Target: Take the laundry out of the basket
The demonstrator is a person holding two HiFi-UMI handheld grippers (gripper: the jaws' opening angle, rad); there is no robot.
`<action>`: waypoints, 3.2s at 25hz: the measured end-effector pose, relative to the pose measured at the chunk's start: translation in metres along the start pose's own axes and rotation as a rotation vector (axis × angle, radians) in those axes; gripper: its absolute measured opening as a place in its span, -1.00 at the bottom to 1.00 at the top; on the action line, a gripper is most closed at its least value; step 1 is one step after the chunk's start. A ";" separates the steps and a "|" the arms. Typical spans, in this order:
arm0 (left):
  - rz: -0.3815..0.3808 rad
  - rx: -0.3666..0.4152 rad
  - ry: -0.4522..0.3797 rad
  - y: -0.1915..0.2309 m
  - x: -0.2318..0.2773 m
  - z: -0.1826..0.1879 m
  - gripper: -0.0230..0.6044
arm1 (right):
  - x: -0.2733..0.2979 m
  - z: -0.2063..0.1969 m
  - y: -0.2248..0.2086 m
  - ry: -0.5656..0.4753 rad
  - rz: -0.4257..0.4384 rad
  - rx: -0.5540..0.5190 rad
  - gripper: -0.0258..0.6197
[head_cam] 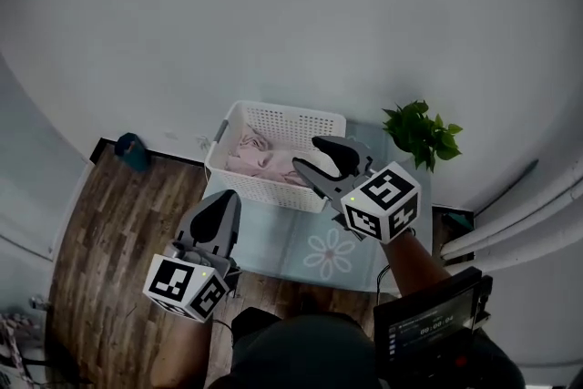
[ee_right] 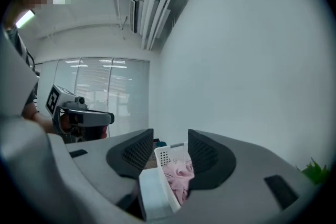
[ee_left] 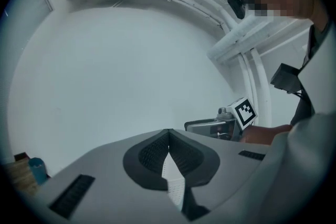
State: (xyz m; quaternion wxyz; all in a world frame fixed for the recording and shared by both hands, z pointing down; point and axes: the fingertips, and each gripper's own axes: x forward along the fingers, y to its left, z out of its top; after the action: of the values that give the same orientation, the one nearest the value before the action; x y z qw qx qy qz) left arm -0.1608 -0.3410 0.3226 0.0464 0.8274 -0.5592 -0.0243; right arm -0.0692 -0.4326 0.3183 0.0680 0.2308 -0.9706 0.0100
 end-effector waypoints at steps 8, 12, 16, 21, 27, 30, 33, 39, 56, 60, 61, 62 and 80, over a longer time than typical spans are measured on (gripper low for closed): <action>0.062 0.011 0.062 0.057 0.037 -0.018 -0.91 | 0.082 -0.047 -0.035 0.183 0.113 -0.031 0.10; 0.095 0.003 0.084 0.090 0.048 -0.036 -0.91 | 0.122 -0.084 -0.042 0.301 0.159 -0.040 0.26; 0.114 -0.040 0.115 0.122 0.063 -0.058 -0.91 | 0.163 -0.131 -0.048 0.439 0.231 -0.068 0.40; 0.180 -0.055 0.157 0.159 0.067 -0.084 -0.83 | 0.199 -0.203 -0.047 0.635 0.309 -0.067 0.53; 0.148 -0.097 0.221 0.181 0.078 -0.115 -0.69 | 0.227 -0.266 -0.046 0.809 0.372 -0.075 0.60; 0.152 -0.125 0.229 0.191 0.079 -0.124 -0.69 | 0.232 -0.300 -0.040 0.918 0.419 -0.145 0.66; 0.139 -0.149 0.227 0.198 0.081 -0.126 -0.69 | 0.238 -0.331 -0.039 1.003 0.447 -0.215 0.68; 0.113 -0.154 0.246 0.206 0.084 -0.133 -0.69 | 0.247 -0.364 -0.034 1.109 0.487 -0.233 0.68; 0.081 -0.204 0.219 0.218 0.084 -0.136 -0.69 | 0.247 -0.368 -0.021 1.118 0.450 -0.194 0.07; 0.062 -0.185 0.211 0.210 0.084 -0.128 -0.69 | 0.244 -0.357 -0.025 1.049 0.411 -0.148 -0.15; 0.061 -0.183 0.207 0.208 0.084 -0.126 -0.69 | 0.243 -0.353 -0.029 1.029 0.388 -0.132 -0.18; 0.061 -0.180 0.202 0.207 0.084 -0.124 -0.69 | 0.243 -0.348 -0.033 1.006 0.362 -0.112 -0.19; 0.055 -0.050 0.088 0.162 0.079 -0.051 -0.69 | 0.184 -0.104 -0.081 0.289 0.114 0.106 -0.20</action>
State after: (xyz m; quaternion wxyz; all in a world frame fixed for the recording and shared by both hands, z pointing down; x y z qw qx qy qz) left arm -0.2764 -0.4717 0.3911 0.0922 0.8105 -0.5785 -0.0004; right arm -0.1819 -0.5817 0.4455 0.1941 0.1745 -0.9603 0.0980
